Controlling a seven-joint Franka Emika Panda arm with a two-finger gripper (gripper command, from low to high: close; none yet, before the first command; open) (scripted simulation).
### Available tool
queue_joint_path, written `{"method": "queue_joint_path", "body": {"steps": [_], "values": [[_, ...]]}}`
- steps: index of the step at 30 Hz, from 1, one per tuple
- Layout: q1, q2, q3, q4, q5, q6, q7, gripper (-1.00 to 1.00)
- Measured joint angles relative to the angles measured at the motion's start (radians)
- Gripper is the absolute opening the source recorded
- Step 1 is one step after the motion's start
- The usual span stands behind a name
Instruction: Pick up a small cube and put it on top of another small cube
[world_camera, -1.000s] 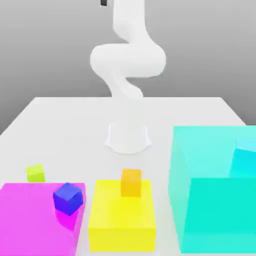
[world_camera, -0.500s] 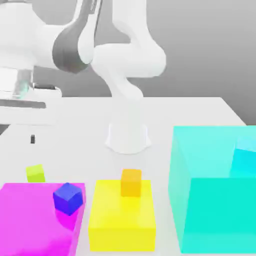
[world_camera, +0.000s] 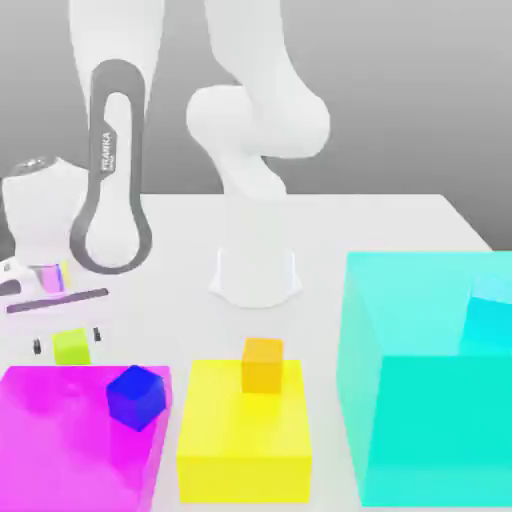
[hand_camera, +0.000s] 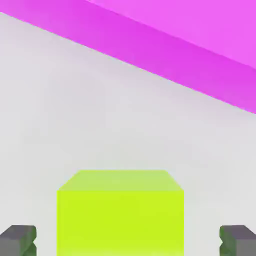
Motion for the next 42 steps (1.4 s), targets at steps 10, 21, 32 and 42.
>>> {"method": "queue_joint_path", "body": {"steps": [10,21,32,42], "values": [[0.143,-0.125,-0.193,-0.041,-0.223,-0.086,0.17,-1.0],[0.265,-0.328,-0.245,-0.023,-0.594,-0.277,0.748,-1.0],[0.354,-0.411,-0.138,0.056,-0.64,-0.434,1.233,-1.0],[0.411,-0.466,-0.01,0.122,-0.635,-0.557,1.627,-1.0]]}}
